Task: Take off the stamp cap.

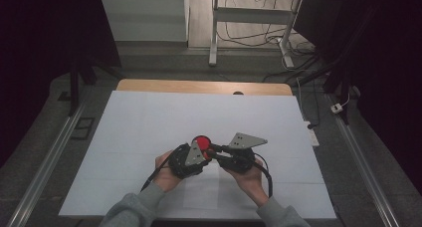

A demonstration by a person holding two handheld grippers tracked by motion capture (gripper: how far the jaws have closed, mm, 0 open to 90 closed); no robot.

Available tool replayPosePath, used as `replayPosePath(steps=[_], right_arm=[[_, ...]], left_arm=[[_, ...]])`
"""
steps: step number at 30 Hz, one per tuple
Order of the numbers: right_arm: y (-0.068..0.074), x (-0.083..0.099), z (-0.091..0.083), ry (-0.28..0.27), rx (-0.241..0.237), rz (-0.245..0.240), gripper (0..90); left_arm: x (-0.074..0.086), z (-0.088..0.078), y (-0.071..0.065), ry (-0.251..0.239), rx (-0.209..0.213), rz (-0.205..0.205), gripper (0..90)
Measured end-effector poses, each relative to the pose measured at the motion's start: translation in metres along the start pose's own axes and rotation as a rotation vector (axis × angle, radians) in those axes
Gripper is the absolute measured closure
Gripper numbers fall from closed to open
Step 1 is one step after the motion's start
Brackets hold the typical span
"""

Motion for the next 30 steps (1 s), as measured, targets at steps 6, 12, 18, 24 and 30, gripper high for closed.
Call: replayPosePath(steps=[6,12,18,24,30], right_arm=[[-0.0002,0.0007,0.0002,-0.007,-0.003,0.013,73.3],[-0.0004,0.0015,0.0008,-0.004,0.001,0.016,73.3],[-0.0007,0.0025,0.0008,-0.006,0.003,0.028,73.3],[0.0005,0.0031,0.0014,0.005,0.01,0.021,73.3],[0.0014,0.0045,0.0036,0.016,0.02,0.011,73.4]], left_arm=[[0.0004,-0.0003,0.0003,-0.001,0.005,0.002,65.4],[0.001,0.0008,0.0006,0.005,0.004,0.006,65.5],[0.0017,0.0005,0.0011,0.0,0.006,0.0,65.6],[0.0033,0.0027,0.0012,0.0,0.02,-0.02,65.5],[0.0036,0.0051,0.0004,0.023,0.006,-0.012,65.6]])
Point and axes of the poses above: each handheld gripper's, and its own axes: z roughly forward along the jaws, x roughly out of its underside, y roughly to its left, the point moved 1 cm from there along z, roughly forward along the jaws, and after that the axes turned 6 degrees about x, right-handed, at the moved point
